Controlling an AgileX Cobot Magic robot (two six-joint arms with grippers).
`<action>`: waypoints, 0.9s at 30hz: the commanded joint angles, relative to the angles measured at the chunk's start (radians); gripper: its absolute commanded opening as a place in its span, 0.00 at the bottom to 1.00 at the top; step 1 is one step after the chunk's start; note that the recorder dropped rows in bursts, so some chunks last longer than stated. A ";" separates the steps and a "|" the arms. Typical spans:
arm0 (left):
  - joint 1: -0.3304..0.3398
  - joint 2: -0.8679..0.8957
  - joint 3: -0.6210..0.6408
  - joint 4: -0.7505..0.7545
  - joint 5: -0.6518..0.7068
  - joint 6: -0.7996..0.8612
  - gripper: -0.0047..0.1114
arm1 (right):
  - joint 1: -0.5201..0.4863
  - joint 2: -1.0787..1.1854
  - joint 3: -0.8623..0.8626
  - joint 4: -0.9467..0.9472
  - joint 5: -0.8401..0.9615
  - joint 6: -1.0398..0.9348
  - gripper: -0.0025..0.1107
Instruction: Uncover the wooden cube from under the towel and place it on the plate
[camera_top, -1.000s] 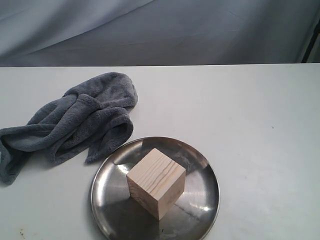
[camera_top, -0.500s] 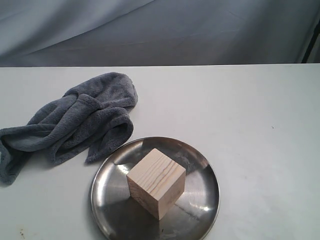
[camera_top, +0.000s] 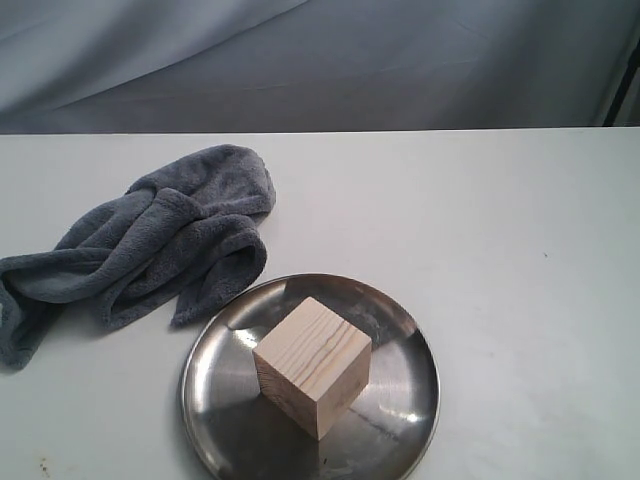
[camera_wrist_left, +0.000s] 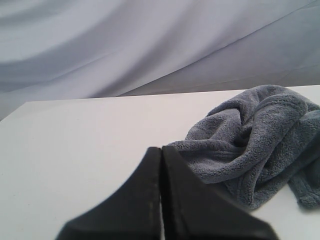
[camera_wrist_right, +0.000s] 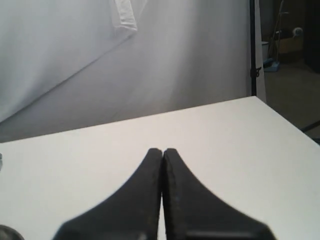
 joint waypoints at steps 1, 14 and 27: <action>0.003 -0.002 0.005 0.000 -0.010 0.002 0.04 | 0.001 -0.005 0.014 -0.017 0.025 -0.020 0.02; 0.003 -0.002 0.005 0.000 -0.010 0.002 0.04 | 0.001 -0.005 0.014 -0.002 0.020 -0.022 0.02; 0.003 -0.002 0.005 0.000 -0.010 0.002 0.04 | 0.001 -0.005 0.014 -0.002 0.020 -0.022 0.02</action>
